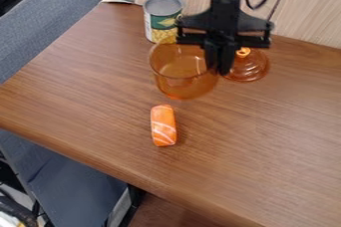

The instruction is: Move the brown container to the bottom left of the table

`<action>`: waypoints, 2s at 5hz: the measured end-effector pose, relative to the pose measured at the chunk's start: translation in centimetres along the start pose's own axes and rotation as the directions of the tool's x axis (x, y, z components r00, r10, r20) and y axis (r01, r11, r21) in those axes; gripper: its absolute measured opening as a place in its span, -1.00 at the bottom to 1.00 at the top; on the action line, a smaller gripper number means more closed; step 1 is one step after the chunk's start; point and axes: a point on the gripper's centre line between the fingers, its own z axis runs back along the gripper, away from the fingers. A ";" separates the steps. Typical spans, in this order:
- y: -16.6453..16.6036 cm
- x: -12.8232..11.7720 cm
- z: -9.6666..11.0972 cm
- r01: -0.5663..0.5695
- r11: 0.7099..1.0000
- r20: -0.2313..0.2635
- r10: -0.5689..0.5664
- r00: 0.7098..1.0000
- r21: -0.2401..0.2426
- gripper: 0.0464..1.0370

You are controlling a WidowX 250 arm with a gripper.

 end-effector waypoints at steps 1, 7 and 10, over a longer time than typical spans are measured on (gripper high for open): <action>-3.0 -2.5 -1.7 0.108 0.994 -0.013 -0.108 0.994 0.018 -0.93; -5.3 -4.4 -6.0 0.224 0.971 -0.069 -0.219 0.973 0.086 0.06; -4.8 -2.5 -1.6 0.150 0.989 -0.024 -0.150 0.988 0.001 0.94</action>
